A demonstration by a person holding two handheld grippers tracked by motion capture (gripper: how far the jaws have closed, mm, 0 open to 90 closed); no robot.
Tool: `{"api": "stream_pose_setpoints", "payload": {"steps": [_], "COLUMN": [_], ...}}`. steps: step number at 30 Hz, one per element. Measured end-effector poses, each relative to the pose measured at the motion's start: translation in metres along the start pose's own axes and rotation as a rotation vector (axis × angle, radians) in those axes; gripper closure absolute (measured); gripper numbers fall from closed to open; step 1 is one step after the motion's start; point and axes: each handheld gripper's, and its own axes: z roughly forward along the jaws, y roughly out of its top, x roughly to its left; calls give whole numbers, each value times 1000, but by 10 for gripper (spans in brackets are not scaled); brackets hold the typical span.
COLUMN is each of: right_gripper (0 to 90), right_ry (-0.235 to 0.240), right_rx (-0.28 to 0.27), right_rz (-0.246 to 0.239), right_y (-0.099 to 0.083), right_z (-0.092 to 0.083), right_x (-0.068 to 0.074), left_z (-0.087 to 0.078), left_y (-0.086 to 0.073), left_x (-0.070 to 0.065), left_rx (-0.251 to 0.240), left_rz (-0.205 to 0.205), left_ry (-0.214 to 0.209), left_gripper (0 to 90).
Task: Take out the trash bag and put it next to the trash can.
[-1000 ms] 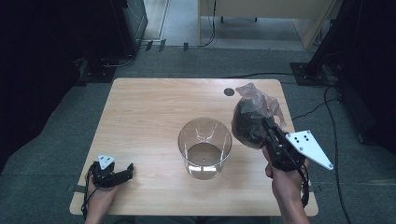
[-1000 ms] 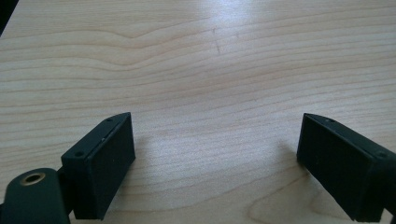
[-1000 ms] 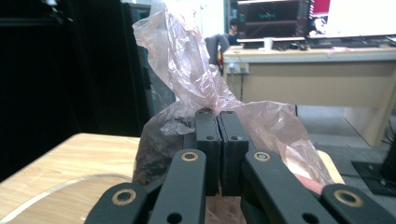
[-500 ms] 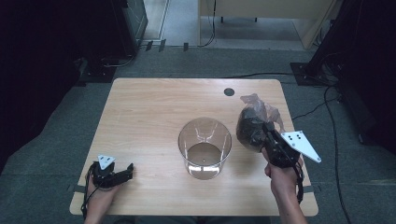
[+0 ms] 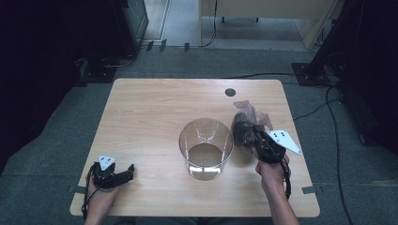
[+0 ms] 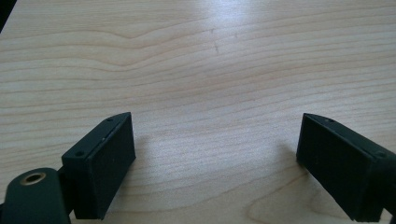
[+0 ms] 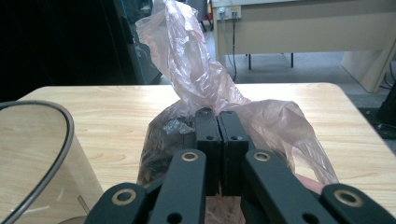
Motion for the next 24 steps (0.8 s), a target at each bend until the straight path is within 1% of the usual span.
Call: {"api": "stream_pose_setpoints", "payload": {"steps": [6,9,11,13,15,17,19,22,24], "right_gripper": [894,848,767,666,536,408,313,209,187], "right_ry": [24,36,44,73,89,81,85,91,69], "right_rx": [28,25,22,21,25,25,30,41,49], "right_rz": [11,9,8,14,14,18,22,21,21], "right_y": [-8,-9,-8,-8,-7,-7,-7,-6,-5], "right_z": [7,7,6,5,4,2,1,-2,-5], "right_x": [3,2,0,-1,-2,-2,-2,-3,-4], "left_z": [0,0,0,0,0,0,0,0,0], "left_y": [0,0,0,0,0,0,0,0,0], "left_x": [0,0,0,0,0,0,0,0,0], "left_rx": [0,1,1,1,1,1,1,1,1], "left_rz": [5,4,5,6,6,6,6,6,7], "left_ry": [-3,-3,-4,-4,-5,-5,-4,-5,-4], "left_gripper": [109,109,109,109,109,109,109,109,109]}}
